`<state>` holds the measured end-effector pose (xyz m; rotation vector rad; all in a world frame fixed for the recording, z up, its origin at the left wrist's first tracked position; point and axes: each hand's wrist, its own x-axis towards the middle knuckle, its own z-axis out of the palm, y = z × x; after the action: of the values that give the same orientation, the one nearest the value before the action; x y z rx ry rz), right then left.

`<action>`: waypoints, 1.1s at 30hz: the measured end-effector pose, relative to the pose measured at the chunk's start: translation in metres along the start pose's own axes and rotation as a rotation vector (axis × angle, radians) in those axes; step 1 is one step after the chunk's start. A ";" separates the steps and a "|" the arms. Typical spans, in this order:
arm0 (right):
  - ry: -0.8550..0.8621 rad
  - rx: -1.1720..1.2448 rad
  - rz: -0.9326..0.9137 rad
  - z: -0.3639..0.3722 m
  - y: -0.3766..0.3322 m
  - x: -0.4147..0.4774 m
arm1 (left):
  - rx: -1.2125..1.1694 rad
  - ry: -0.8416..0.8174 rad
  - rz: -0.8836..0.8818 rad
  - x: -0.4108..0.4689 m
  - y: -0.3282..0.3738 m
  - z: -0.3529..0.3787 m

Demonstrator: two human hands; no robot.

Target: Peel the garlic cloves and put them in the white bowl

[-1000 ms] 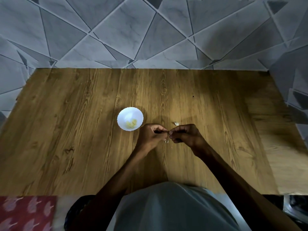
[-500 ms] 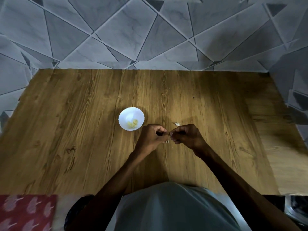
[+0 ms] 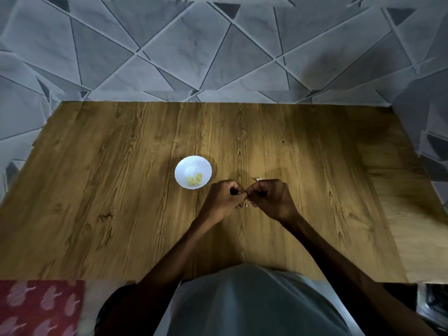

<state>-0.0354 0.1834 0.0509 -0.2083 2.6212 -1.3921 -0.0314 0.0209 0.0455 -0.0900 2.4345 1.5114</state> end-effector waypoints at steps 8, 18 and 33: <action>-0.027 0.194 -0.024 -0.006 0.003 -0.003 | -0.691 -0.165 -0.328 -0.005 0.008 -0.009; -0.093 0.243 0.000 -0.012 0.007 -0.001 | -0.784 -0.200 -0.380 -0.003 0.000 -0.007; -0.098 0.279 0.139 -0.014 0.011 0.008 | -0.269 -0.041 -0.013 0.004 -0.008 -0.003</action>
<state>-0.0471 0.1994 0.0486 -0.0550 2.2836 -1.6302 -0.0344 0.0148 0.0385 -0.1261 2.1825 1.8078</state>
